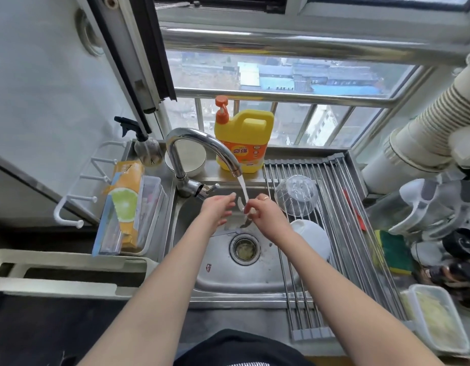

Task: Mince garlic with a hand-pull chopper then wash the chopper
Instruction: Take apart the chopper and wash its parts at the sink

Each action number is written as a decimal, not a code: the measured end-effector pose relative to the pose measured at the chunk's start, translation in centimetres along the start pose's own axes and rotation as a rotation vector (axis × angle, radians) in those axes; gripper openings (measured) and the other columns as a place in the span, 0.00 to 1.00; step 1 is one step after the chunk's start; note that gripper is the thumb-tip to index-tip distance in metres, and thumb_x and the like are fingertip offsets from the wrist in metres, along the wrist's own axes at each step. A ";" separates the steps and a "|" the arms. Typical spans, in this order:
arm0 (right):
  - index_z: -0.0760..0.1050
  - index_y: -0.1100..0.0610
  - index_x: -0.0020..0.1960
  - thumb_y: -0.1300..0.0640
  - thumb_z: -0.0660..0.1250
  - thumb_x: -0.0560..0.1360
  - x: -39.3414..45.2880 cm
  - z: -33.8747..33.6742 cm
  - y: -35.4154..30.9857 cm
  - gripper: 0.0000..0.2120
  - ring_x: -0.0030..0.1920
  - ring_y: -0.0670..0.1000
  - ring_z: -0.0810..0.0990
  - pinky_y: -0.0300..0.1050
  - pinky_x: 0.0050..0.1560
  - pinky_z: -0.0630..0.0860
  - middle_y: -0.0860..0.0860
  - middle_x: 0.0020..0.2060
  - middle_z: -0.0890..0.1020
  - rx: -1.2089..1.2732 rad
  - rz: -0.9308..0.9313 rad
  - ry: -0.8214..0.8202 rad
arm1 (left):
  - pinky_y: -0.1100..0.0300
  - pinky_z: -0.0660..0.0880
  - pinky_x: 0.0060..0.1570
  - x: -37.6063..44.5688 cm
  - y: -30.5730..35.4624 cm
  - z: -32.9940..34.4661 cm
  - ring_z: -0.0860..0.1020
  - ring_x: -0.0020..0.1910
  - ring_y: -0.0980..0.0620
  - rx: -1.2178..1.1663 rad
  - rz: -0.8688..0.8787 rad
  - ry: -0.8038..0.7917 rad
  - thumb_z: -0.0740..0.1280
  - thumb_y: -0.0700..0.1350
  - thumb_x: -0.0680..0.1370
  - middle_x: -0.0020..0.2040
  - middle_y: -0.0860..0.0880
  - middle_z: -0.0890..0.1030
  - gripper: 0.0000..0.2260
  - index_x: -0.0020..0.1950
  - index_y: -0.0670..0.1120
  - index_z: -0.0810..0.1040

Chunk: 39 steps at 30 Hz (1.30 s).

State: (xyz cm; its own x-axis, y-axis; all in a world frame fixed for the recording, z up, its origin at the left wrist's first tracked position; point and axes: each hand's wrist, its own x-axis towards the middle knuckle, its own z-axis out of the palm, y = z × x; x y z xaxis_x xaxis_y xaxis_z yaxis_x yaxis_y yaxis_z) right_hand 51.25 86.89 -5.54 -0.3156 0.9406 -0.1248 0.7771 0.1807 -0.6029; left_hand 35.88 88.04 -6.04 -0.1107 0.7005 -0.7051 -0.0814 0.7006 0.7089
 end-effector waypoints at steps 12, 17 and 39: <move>0.75 0.60 0.50 0.67 0.59 0.80 0.4 0.1 -0.8 0.07 0.40 0.50 0.79 0.38 0.38 0.79 0.57 0.43 0.80 1.478 0.665 0.120 | 0.55 0.74 0.53 0.0 -0.2 0.0 0.79 0.53 0.48 -0.061 -0.090 -0.082 0.62 0.47 0.81 0.54 0.47 0.81 0.13 0.60 0.43 0.78; 0.73 0.58 0.51 0.68 0.57 0.79 0.5 0.6 -1.0 0.09 0.41 0.50 0.77 0.37 0.36 0.78 0.57 0.43 0.79 1.761 0.762 -0.013 | 0.58 0.77 0.51 -0.5 -0.5 -0.9 0.80 0.47 0.51 -0.090 -0.142 -0.224 0.68 0.44 0.77 0.47 0.47 0.82 0.05 0.50 0.44 0.79; 0.72 0.54 0.45 0.57 0.67 0.75 -1.3 0.2 2.1 0.04 0.37 0.47 0.74 0.39 0.35 0.69 0.46 0.35 0.74 0.105 0.279 0.391 | 0.57 0.63 0.58 0.6 -0.6 -1.3 0.76 0.40 0.57 0.014 -0.192 -0.020 0.62 0.43 0.80 0.28 0.58 0.81 0.06 0.44 0.49 0.75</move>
State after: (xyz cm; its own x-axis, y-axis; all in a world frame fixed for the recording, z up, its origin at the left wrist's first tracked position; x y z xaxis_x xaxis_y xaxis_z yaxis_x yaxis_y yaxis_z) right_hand 53.20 85.97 -6.77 0.1401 0.9901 0.0005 0.7377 -0.1041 -0.6671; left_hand 34.59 87.90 -6.84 -0.0746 0.5558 -0.8280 -0.0851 0.8237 0.5606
